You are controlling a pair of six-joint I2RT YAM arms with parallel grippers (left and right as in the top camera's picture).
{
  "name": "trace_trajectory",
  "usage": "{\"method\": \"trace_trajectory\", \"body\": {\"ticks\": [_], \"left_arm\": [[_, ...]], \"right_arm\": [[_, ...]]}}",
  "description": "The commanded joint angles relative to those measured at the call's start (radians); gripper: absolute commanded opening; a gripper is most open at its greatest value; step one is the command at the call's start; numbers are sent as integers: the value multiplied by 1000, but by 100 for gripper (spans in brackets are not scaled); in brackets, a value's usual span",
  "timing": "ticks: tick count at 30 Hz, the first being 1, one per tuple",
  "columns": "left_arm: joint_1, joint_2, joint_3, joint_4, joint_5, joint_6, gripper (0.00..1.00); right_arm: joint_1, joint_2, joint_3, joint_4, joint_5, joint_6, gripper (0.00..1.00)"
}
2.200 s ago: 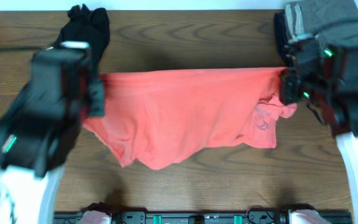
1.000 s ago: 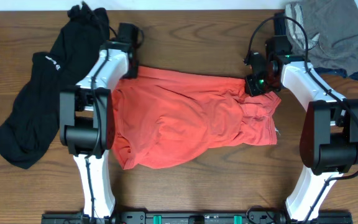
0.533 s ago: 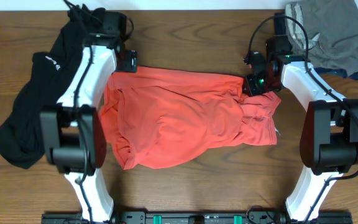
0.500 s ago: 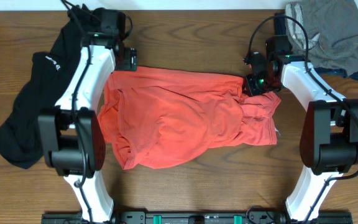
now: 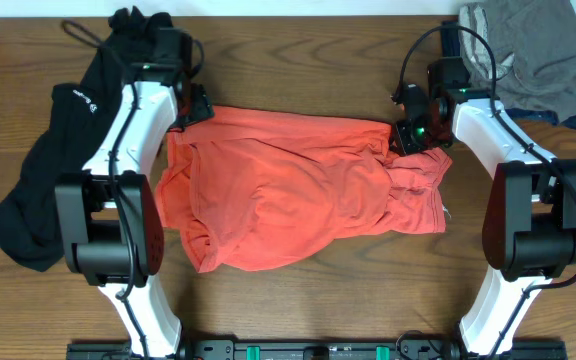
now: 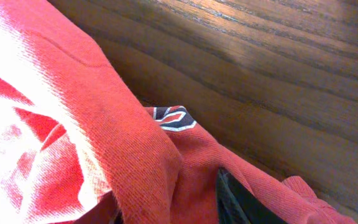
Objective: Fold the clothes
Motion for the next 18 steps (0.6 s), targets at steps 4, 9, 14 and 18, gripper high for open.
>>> {"method": "trace_trajectory", "body": {"ticks": [4,9,14,18], "left_arm": [[44,16,-73,71,103,-109,68],[46,16,-129,129,120,-142,68],[46,16,-175,155,133,-142,68],[46,16,-209,194,133,-142,68]], "right_arm": [[-18,11,2,-2,-19,6,37],[-18,11,2,-8,-19,12,38],[-17,11,2,-8,-19,13,38],[-16,11,2,-12,-19,13,38]]}}
